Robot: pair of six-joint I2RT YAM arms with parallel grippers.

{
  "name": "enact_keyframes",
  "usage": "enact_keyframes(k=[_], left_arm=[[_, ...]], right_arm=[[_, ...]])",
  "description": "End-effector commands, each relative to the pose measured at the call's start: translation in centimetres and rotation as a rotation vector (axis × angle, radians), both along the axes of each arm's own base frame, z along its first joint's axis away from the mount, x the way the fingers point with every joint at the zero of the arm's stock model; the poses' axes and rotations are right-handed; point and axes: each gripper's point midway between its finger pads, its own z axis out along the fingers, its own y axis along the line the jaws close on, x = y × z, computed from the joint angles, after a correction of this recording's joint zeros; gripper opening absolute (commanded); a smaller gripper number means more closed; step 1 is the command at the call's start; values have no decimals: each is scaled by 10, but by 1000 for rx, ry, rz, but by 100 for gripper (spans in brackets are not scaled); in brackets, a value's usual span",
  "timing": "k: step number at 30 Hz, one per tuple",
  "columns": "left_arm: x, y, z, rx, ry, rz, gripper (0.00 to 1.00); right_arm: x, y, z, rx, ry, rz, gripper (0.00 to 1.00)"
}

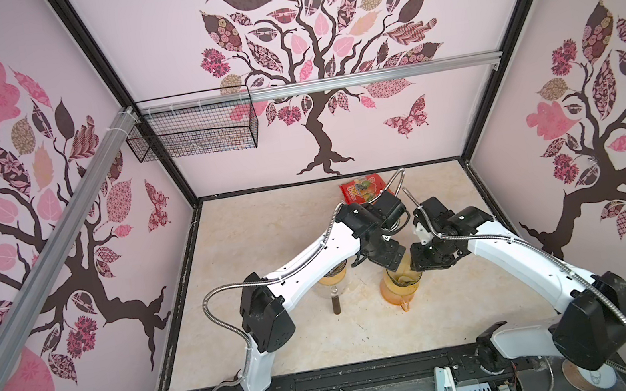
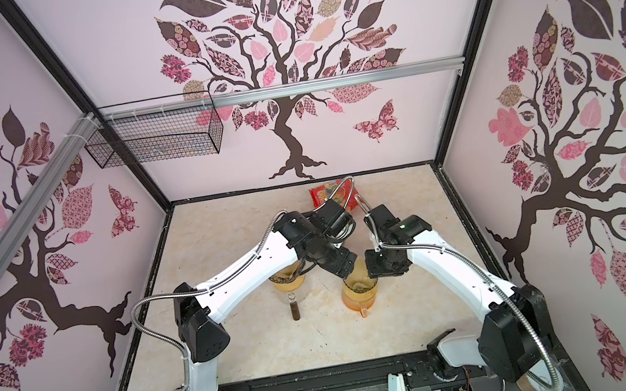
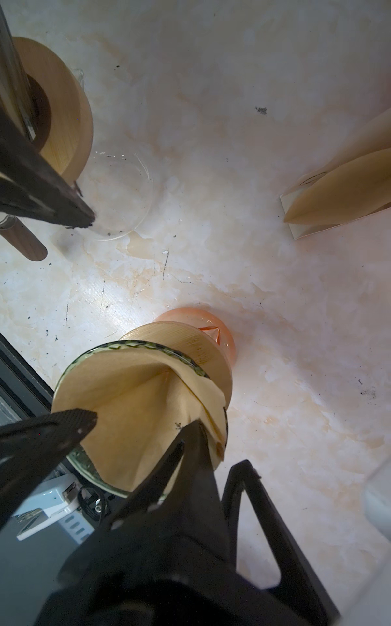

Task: Place the coffee filter in the dripper
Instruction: 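Press the filter down inside the green dripper with both grippers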

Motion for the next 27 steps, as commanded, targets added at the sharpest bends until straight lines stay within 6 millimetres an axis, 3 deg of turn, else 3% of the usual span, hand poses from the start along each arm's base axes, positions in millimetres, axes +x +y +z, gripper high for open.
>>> enact_keyframes(k=[1,17,27], left_arm=[[10,-2,-3,11,-18,23,87],[13,-1,-25,52,9,25,87],[11,-1,-16,30,2,23,87]], right_arm=[[-1,0,-4,-15,8,18,48],[-1,2,-14,-11,25,21,47],[1,2,-9,-8,15,20,47]])
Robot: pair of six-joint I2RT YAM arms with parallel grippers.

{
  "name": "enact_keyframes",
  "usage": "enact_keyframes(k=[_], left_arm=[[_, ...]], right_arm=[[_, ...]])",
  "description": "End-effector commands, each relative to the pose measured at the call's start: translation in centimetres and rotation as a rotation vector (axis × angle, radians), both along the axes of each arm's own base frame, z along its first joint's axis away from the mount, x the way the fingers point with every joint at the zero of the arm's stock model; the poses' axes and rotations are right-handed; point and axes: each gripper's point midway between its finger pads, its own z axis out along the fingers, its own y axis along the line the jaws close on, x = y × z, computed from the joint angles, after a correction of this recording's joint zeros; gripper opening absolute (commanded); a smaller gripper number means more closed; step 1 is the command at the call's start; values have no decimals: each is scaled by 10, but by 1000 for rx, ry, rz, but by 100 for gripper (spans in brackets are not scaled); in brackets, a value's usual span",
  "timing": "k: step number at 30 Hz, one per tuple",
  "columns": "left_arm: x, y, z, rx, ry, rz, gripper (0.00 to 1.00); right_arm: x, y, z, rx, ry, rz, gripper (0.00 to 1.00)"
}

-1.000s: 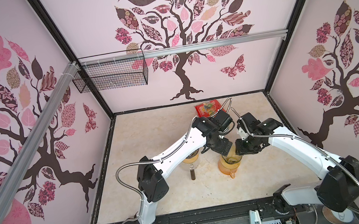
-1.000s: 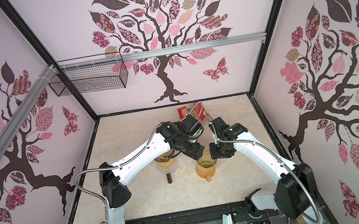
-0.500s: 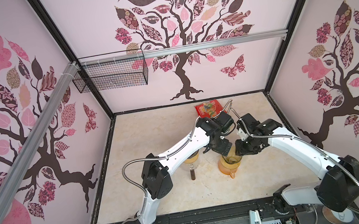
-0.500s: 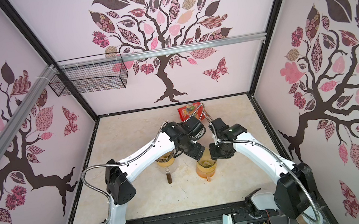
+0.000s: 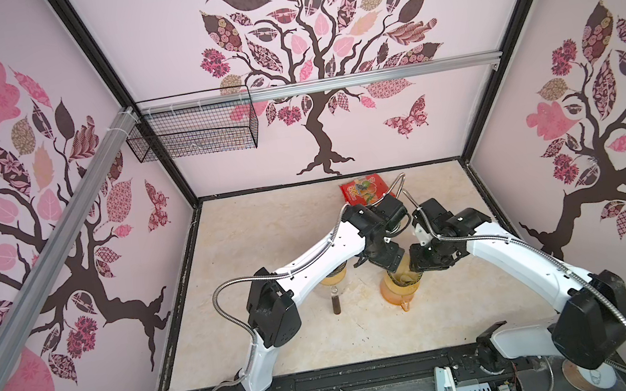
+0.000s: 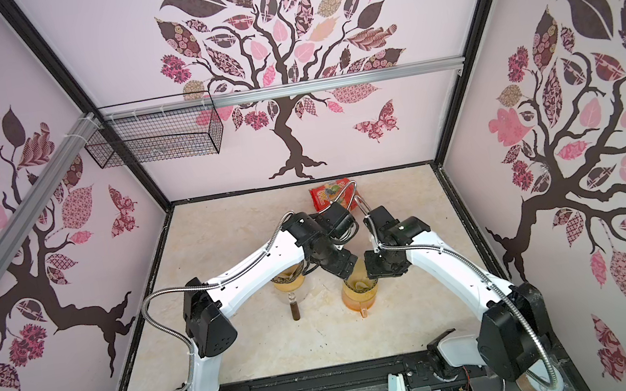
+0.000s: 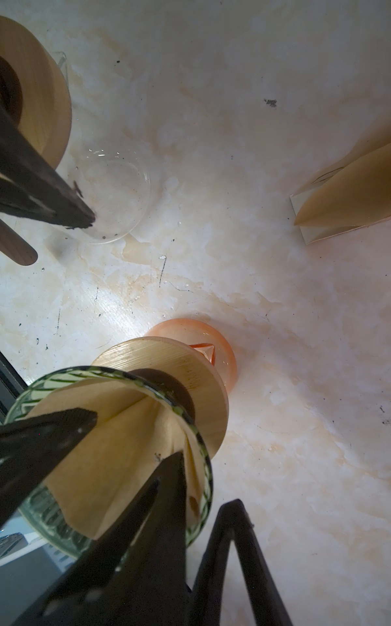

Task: Place the coffee filter in the dripper
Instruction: 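Press the filter down inside the green dripper with both grippers, then open both grippers and lift them up off the seated filter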

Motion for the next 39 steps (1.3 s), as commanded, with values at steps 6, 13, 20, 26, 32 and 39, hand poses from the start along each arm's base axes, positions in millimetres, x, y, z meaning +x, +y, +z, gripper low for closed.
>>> enact_keyframes(k=[6,13,20,26,32,39], left_arm=[[4,-1,17,-40,-26,8,87],[2,-1,32,-73,-42,7,87],[-2,1,54,-120,-59,-2,86],[-9,4,62,-154,-59,-22,86],[-13,6,61,-155,-50,-32,86],[-11,8,62,-160,-48,-32,86]], right_arm=[[-1,1,-6,-17,20,19,47],[3,4,8,4,-2,17,48],[4,6,17,20,-14,15,50],[5,8,20,33,-14,15,52],[5,11,23,48,-12,15,57],[6,13,26,58,-12,15,59]])
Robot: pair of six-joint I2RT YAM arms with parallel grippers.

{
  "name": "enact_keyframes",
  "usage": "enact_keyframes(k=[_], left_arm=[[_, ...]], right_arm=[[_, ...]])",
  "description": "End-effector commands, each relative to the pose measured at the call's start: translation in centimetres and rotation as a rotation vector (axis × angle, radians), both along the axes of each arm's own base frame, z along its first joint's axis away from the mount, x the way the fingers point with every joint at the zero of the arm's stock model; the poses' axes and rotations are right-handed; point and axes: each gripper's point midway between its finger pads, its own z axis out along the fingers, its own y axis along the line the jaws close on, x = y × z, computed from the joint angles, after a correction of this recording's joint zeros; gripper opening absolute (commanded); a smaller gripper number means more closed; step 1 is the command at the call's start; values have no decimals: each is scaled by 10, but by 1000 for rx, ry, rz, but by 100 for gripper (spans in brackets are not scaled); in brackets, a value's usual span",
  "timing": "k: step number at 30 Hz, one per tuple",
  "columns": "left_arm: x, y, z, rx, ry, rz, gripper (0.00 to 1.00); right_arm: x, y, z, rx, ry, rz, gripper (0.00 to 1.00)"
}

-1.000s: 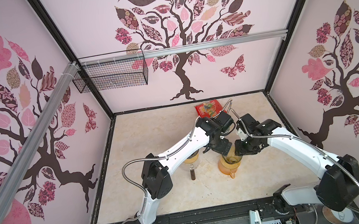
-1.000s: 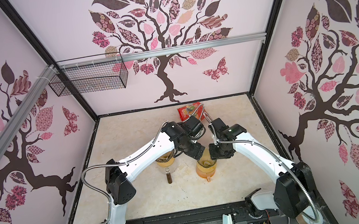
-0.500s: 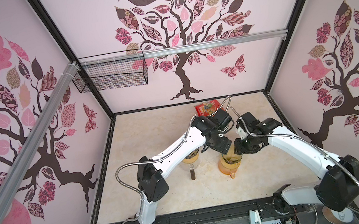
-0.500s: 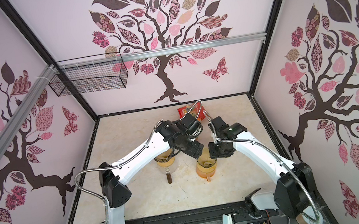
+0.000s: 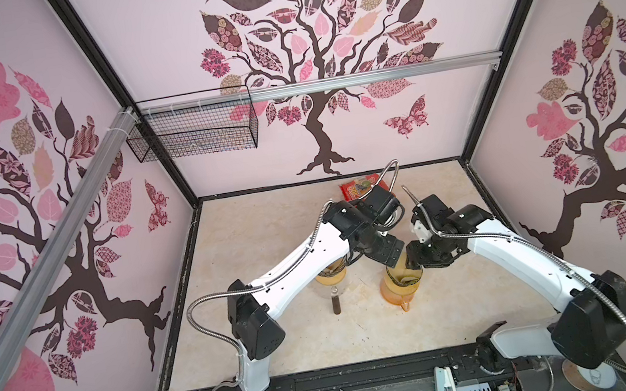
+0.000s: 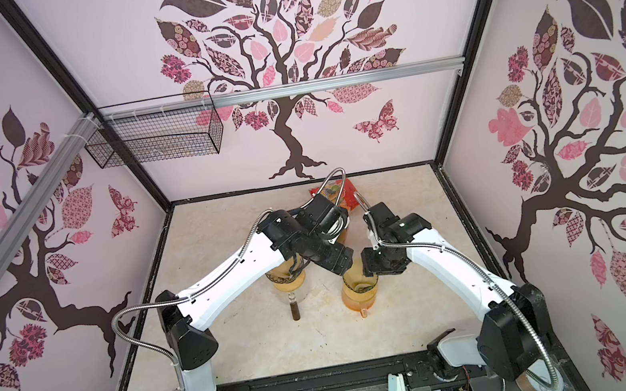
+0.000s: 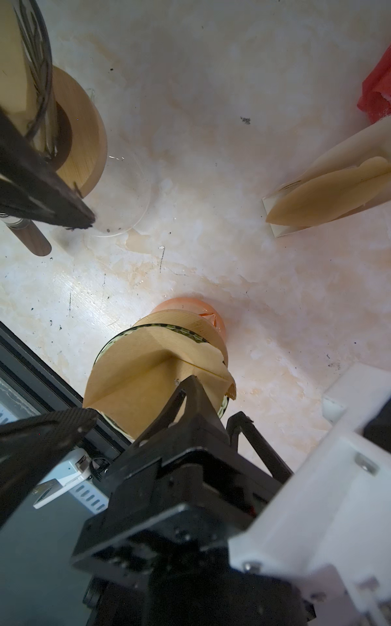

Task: Place the coffee filter in the dripper
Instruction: 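Open both grippers and lift them up off the seated filter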

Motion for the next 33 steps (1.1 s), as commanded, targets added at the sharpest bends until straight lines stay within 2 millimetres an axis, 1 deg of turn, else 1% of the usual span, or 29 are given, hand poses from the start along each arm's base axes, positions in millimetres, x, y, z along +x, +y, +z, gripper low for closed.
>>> enact_keyframes(k=[1,6,10,17,22,26,30,32,33], left_arm=[[-1,4,3,-10,-4,-12,86],[0,5,6,-19,-4,-9,87],[-1,6,12,-34,-10,-11,86],[-5,4,32,-97,-30,-22,86],[-6,3,56,-172,-70,-21,87],[-5,8,82,-248,-96,-1,87],[-3,22,107,-314,-129,40,87],[-2,33,118,-343,-140,66,87],[-2,39,119,-353,-139,82,88]], right_arm=[[5,6,14,19,-13,9,59],[6,7,18,24,-17,8,61],[7,6,22,19,-23,8,62],[13,4,41,15,-74,-4,67],[23,0,68,13,-156,-33,70],[31,-4,96,19,-253,-65,73],[41,-7,128,44,-368,-99,77],[46,-7,143,57,-418,-117,79],[49,-8,150,63,-439,-127,80]])
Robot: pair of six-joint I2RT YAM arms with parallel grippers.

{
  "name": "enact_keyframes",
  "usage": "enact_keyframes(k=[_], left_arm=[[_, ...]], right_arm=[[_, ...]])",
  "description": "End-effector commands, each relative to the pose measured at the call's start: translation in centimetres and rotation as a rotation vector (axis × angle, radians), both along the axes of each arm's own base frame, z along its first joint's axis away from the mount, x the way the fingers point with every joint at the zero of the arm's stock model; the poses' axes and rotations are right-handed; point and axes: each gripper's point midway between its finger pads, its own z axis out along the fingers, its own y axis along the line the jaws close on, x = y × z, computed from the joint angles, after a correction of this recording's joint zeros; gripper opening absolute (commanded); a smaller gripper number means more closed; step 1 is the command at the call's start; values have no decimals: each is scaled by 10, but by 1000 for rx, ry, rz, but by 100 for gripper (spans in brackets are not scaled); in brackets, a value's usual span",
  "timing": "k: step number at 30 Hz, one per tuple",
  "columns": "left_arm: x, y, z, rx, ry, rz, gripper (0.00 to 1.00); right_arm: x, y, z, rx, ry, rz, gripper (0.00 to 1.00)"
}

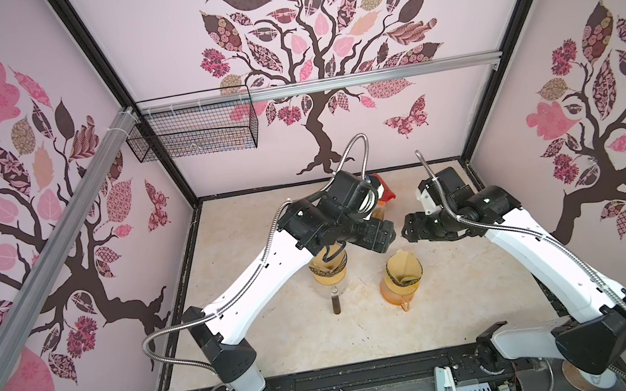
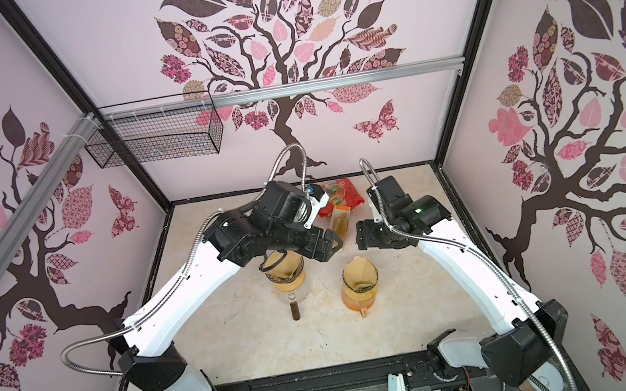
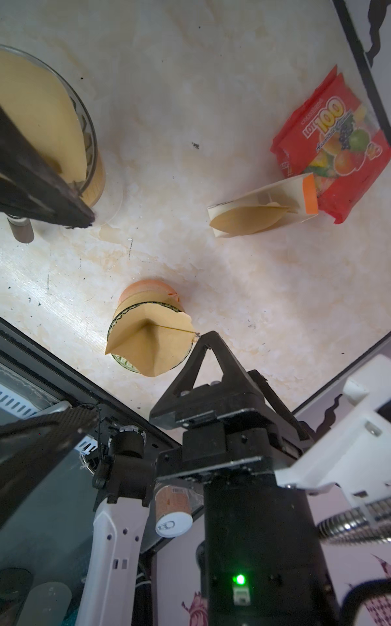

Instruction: Place the coffee filter in the dripper

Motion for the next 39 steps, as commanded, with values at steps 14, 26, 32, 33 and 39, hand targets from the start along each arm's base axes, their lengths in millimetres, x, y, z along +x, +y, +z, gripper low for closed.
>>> enact_keyframes(k=[14,26,32,33,39], left_arm=[[24,117,36,-233,37,348,97],[107,279,4,-269,110,955,97],[133,356,-40,-141,96,1206,97],[135,367,-46,-120,88,1238,97],[143,419,-82,102,-124,1345,97]], right_arm=[[61,-37,133,88,-388,-198,100],[157,-70,163,143,-498,-391,100],[198,-101,154,333,-510,-471,100],[202,-108,151,348,-510,-491,100],[215,-122,132,389,-553,-552,100]])
